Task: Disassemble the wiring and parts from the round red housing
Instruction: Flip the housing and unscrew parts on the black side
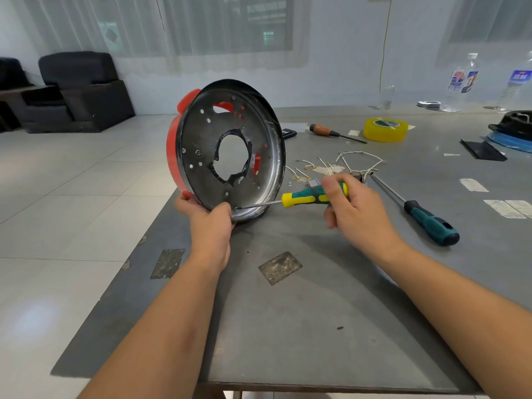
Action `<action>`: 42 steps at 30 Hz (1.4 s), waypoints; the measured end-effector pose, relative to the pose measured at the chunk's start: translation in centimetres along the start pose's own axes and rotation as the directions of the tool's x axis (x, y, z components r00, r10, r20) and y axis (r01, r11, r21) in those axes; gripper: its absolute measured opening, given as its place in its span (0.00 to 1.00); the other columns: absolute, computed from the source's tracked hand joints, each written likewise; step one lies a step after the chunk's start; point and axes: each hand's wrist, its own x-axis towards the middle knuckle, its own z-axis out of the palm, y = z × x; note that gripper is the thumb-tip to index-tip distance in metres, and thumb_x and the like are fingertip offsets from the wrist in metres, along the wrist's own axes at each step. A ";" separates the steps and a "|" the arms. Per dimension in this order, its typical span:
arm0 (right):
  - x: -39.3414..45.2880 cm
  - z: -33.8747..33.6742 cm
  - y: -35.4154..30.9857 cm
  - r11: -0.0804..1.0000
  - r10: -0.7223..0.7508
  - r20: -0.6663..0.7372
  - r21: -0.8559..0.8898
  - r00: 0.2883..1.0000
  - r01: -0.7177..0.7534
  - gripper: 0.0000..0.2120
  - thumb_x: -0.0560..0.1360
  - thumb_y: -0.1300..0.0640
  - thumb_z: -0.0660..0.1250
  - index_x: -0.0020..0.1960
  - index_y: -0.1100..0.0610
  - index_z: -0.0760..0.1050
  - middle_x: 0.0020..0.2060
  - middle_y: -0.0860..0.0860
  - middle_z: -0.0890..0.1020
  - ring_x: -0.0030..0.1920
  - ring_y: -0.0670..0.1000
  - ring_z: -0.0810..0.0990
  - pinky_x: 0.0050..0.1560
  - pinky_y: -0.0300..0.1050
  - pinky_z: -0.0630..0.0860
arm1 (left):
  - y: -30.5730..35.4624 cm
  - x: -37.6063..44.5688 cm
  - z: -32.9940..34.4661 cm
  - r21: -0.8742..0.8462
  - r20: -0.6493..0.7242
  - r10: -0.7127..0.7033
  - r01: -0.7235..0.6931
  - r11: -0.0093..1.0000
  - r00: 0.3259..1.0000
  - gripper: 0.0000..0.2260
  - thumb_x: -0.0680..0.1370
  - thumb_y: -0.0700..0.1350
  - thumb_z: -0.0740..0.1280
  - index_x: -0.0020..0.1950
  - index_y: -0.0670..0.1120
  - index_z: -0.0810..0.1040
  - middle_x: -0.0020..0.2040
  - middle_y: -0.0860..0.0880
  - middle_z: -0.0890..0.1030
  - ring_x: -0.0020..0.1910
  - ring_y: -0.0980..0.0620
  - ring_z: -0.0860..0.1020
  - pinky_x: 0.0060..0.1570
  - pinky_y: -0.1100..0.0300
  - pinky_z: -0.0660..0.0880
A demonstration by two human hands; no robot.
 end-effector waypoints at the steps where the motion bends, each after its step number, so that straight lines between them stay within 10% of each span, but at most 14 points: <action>1: 0.0 -0.1 0.1 0.998 -0.016 -0.009 -0.060 1.000 0.016 0.11 0.82 0.39 0.59 0.51 0.43 0.75 0.33 0.46 0.82 0.32 0.44 0.78 0.33 0.33 0.71 | 0.0 0.1 0.0 0.010 0.002 0.005 -0.005 1.000 1.000 0.25 0.75 0.27 0.57 0.56 0.57 0.62 0.58 0.53 0.74 0.53 0.52 0.76 0.60 0.46 0.78; 5: -0.4 -0.6 -0.1 0.993 -0.081 0.058 -0.079 0.995 0.085 0.15 0.75 0.51 0.64 0.61 0.39 0.73 0.42 0.44 0.79 0.36 0.43 0.74 0.36 0.31 0.70 | -0.2 0.1 -0.1 0.051 0.009 0.013 -0.014 0.999 1.000 0.24 0.75 0.29 0.60 0.61 0.55 0.60 0.60 0.54 0.74 0.60 0.50 0.77 0.67 0.37 0.77; 13: -0.4 -0.4 -0.3 0.954 -0.152 0.023 -0.259 0.988 0.153 0.15 0.84 0.42 0.56 0.67 0.43 0.71 0.34 0.48 0.78 0.36 0.46 0.77 0.36 0.40 0.71 | -0.7 0.8 -0.3 0.042 -0.021 -0.028 0.029 0.999 0.999 0.23 0.78 0.30 0.62 0.63 0.55 0.61 0.57 0.54 0.76 0.50 0.52 0.79 0.54 0.47 0.81; 17: -0.4 -0.3 -0.6 0.993 -0.072 0.034 -0.090 0.997 0.075 0.16 0.76 0.46 0.62 0.64 0.43 0.71 0.50 0.38 0.76 0.46 0.43 0.76 0.41 0.31 0.72 | -0.8 0.9 -0.3 0.023 -0.019 -0.043 0.043 0.999 0.999 0.19 0.84 0.39 0.67 0.66 0.53 0.60 0.61 0.56 0.79 0.60 0.52 0.81 0.59 0.46 0.82; 23: -0.4 -0.6 -0.7 0.974 -0.086 -0.015 -0.213 0.996 0.080 0.20 0.82 0.36 0.55 0.60 0.45 0.79 0.30 0.45 0.79 0.35 0.47 0.79 0.40 0.45 0.77 | -1.1 1.1 -0.3 0.098 -0.061 0.019 -0.013 0.995 0.998 0.15 0.85 0.45 0.65 0.67 0.51 0.61 0.58 0.58 0.79 0.61 0.53 0.81 0.68 0.40 0.77; 28: -0.4 -0.8 -0.7 0.986 -0.106 0.084 -0.118 0.991 0.116 0.19 0.75 0.51 0.64 0.65 0.42 0.73 0.45 0.46 0.78 0.41 0.48 0.76 0.40 0.33 0.72 | -1.4 1.2 -0.3 0.152 -0.070 0.059 -0.047 0.987 0.996 0.17 0.83 0.48 0.66 0.66 0.51 0.61 0.57 0.59 0.77 0.59 0.52 0.80 0.66 0.38 0.78; 34: -0.3 -0.8 -0.3 0.966 -0.134 0.040 -0.219 0.990 0.140 0.18 0.84 0.39 0.53 0.69 0.39 0.72 0.32 0.48 0.79 0.35 0.49 0.79 0.41 0.50 0.77 | -1.5 1.3 -0.3 0.172 -0.077 0.067 -0.053 0.984 0.995 0.18 0.80 0.51 0.66 0.64 0.53 0.61 0.56 0.59 0.77 0.58 0.53 0.80 0.65 0.39 0.79; 38: -0.3 -0.4 -0.3 0.979 -0.149 0.087 -0.124 0.985 0.160 0.17 0.78 0.48 0.62 0.66 0.40 0.68 0.47 0.43 0.78 0.45 0.45 0.78 0.44 0.35 0.74 | -1.7 1.6 -0.4 0.171 -0.091 0.067 -0.050 0.984 0.994 0.15 0.84 0.48 0.66 0.64 0.53 0.61 0.56 0.59 0.77 0.57 0.55 0.80 0.66 0.39 0.79; 42: -0.3 -0.5 -0.4 0.991 -0.091 0.088 -0.086 0.992 0.099 0.13 0.77 0.41 0.61 0.61 0.39 0.70 0.48 0.41 0.81 0.47 0.45 0.80 0.47 0.43 0.78 | -1.7 1.6 -0.4 0.178 -0.099 0.073 -0.054 0.982 0.992 0.15 0.84 0.47 0.66 0.64 0.53 0.61 0.55 0.59 0.76 0.55 0.56 0.80 0.65 0.40 0.79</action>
